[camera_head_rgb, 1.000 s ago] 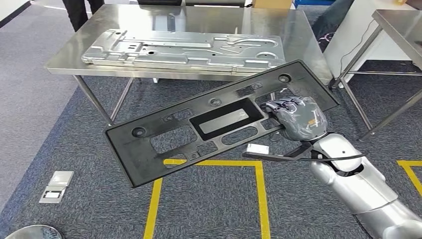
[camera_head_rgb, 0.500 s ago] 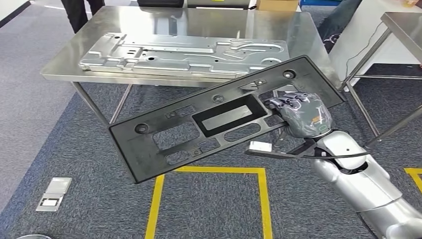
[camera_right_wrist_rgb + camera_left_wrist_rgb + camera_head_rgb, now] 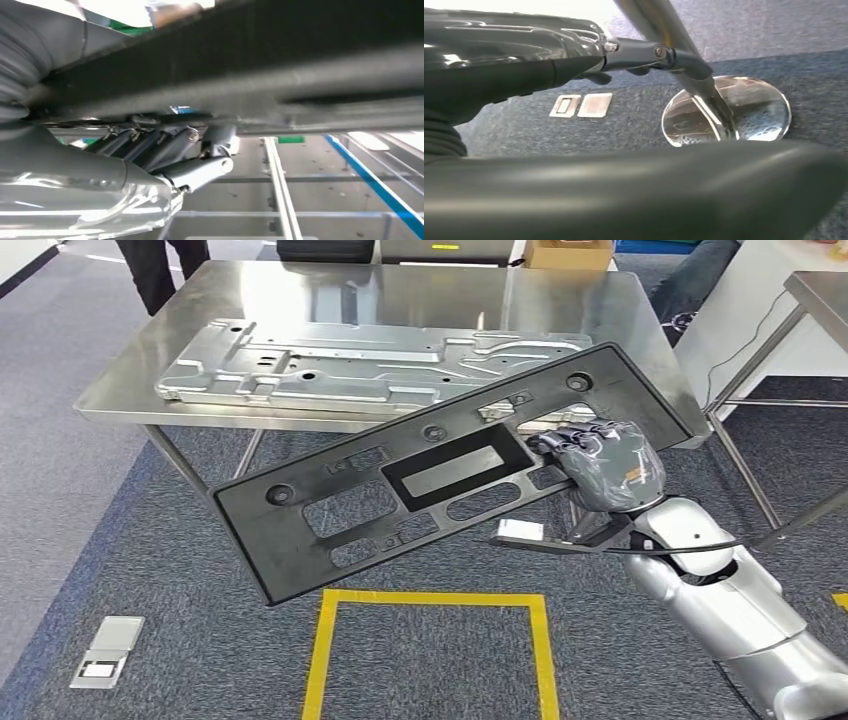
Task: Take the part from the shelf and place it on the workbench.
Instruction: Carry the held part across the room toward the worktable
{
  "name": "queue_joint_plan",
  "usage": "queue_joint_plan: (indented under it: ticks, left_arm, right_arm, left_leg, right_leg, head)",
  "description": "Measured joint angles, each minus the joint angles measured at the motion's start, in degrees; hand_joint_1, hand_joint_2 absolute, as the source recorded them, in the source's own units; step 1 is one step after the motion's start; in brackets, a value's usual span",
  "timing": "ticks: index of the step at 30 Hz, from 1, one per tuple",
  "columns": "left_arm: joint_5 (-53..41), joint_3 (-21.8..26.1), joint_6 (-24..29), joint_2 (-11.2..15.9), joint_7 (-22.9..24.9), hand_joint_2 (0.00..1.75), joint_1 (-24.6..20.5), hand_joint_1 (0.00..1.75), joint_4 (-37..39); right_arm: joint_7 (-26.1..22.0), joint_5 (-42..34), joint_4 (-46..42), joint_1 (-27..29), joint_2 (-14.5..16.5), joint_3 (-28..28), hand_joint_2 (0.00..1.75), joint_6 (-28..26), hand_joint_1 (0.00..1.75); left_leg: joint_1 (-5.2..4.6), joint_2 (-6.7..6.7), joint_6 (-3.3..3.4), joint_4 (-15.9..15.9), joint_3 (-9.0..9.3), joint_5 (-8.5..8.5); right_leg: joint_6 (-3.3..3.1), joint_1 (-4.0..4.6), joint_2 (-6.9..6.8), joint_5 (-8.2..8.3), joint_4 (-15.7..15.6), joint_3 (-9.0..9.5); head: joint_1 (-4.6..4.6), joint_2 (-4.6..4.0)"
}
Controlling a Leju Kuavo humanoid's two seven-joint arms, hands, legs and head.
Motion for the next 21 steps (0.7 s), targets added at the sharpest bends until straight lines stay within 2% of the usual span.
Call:
queue_joint_plan:
  ticks: [1, 2, 4, 6, 7, 8, 9, 10, 12, 13, 15, 17, 19, 21]
  left_arm:
    - [-0.10, 0.00, 0.07, 0.03, -0.01, 1.75, -0.03, 0.00, 0.00]
    - [-0.21, 0.00, 0.15, 0.05, -0.01, 1.75, -0.09, 0.00, 0.00]
    - [-0.38, 0.00, 0.27, 0.07, 0.01, 1.75, -0.16, 0.00, 0.00]
    - [-0.51, 0.00, 0.31, 0.07, 0.05, 1.75, -0.15, 0.00, 0.00]
    - [-0.55, 0.00, 0.32, 0.07, 0.08, 1.75, -0.13, 0.00, 0.00]
    - [-0.58, 0.00, 0.33, 0.07, 0.10, 1.75, -0.12, 0.00, 0.00]
    - [-0.60, 0.00, 0.34, 0.06, 0.13, 1.75, -0.12, 0.00, 0.00]
    - [-0.60, 0.00, 0.34, 0.04, 0.14, 1.75, -0.12, 0.00, 0.00]
    - [-0.60, 0.00, 0.35, -0.04, 0.17, 1.75, -0.23, 0.00, 0.00]
    - [-0.60, 0.00, 0.36, -0.10, 0.20, 1.75, -0.27, 0.00, 0.01]
    - [-0.61, 0.00, 0.37, -0.15, 0.25, 1.75, -0.37, 0.00, 0.01]
    - [-0.62, -0.01, 0.38, -0.13, 0.23, 1.75, -0.52, 0.00, 0.02]
    - [-0.64, -0.02, 0.38, -0.09, 0.21, 1.75, -0.65, 0.00, 0.02]
    - [-0.66, -0.01, 0.38, -0.08, 0.22, 1.75, -0.52, 0.00, 0.02]
  right_arm:
    - [0.01, 0.01, -0.02, -0.13, -0.07, -0.05, 1.75, -0.01, 1.75]
    - [0.03, -0.01, -0.02, -0.34, -0.14, -0.10, 1.75, -0.01, 1.75]
    - [0.07, -0.01, -0.01, -0.68, -0.22, -0.11, 1.75, 0.00, 1.75]
    - [0.09, 0.01, 0.04, -0.70, -0.32, -0.11, 1.75, 0.02, 1.75]
    - [0.10, 0.02, 0.06, -0.67, -0.37, -0.11, 1.75, 0.03, 1.75]
    - [0.10, 0.03, 0.07, -0.70, -0.42, -0.11, 1.75, 0.04, 1.75]
    - [0.10, 0.02, 0.07, -0.76, -0.48, -0.12, 1.75, 0.07, 1.75]
    - [0.11, 0.02, 0.09, -0.82, -0.54, -0.13, 1.75, 0.10, 1.75]
    - [0.21, 0.00, 0.20, -0.89, -0.67, -0.11, 1.75, 0.25, 1.75]
    - [0.29, 0.01, 0.20, -0.92, -0.75, -0.14, 1.75, 0.31, 1.75]
    - [0.43, 0.03, 0.10, -1.13, -0.91, -0.22, 1.75, 0.35, 1.75]
    - [0.49, 0.03, 0.01, -1.47, -0.97, -0.27, 1.75, 0.34, 1.75]
    - [0.51, 0.01, -0.02, -1.62, -0.95, -0.24, 1.75, 0.32, 1.75]
    - [0.51, 0.04, -0.02, -1.37, -0.93, -0.19, 1.75, 0.31, 1.75]
  left_leg:
    - [0.11, -0.03, 0.41, -0.30, 0.68, -0.30]
    - [0.22, -0.08, 0.78, -0.61, 1.41, -0.54]
    - [0.30, -0.12, 1.31, -1.00, 2.60, -1.29]
    - [0.27, -0.18, 1.44, -1.03, 3.65, -2.30]
    - [0.24, -0.24, 1.38, -1.03, 4.33, -2.90]
    - [0.21, -0.30, 1.29, -1.03, 5.12, -3.51]
    - [0.19, -0.34, 1.17, -1.04, 5.97, -4.15]
    - [0.21, -0.36, 1.02, -1.07, 6.70, -4.77]
    - [0.24, -0.44, 0.56, -1.26, 7.40, -5.65]
    - [0.28, -0.46, 0.23, -1.33, 7.54, -5.83]
    - [0.32, -0.42, -0.40, -1.15, 7.83, -5.76]
    - [0.37, -0.35, -0.84, 1.71, 6.83, -5.36]
    - [0.46, -0.31, -1.34, 7.51, 3.24, -6.37]
    - [0.59, -0.28, -1.86, 12.13, -0.77, -8.79]
  right_leg:
    - [0.25, -0.01, 0.01, 0.21, 1.16, -0.20]
    - [0.40, -0.02, 0.03, 0.20, 3.24, -1.16]
    - [0.57, 0.00, 0.05, -1.24, 9.39, -5.05]
    - [0.59, 0.00, 0.05, -3.86, 13.87, -9.29]
    - [0.55, 0.01, 0.05, -4.19, 14.03, -10.54]
    - [0.47, 0.04, 0.05, -3.21, 12.61, -11.02]
    - [0.30, 0.11, 0.05, -0.81, 9.87, -10.89]
    - [0.02, 0.25, 0.07, 2.36, 6.81, -10.60]
    - [-0.58, 0.68, 0.08, 6.42, 2.37, -10.51]
    - [-0.90, 0.88, 0.11, 7.01, 1.57, -10.65]
    - [-1.53, 0.91, 0.14, 6.82, 0.99, -10.11]
    - [-2.18, 0.61, 0.06, 6.30, 0.22, -8.63]
    - [-2.60, 0.39, -0.03, 5.59, -0.23, -7.29]
    - [-2.70, 0.35, 0.01, 4.61, -0.26, -6.20]
  head:
    - [-0.01, -0.01]
    - [0.02, -0.01]
    - [0.04, -0.01]
    - [0.04, 0.00]
    - [0.04, 0.00]
    - [0.04, 0.00]
    - [0.04, 0.00]
    - [0.04, 0.00]
    - [0.07, -0.01]
    - [0.09, -0.01]
    - [0.15, 0.00]
    - [0.14, 0.00]
    - [0.09, 0.00]
    - [0.05, 0.01]
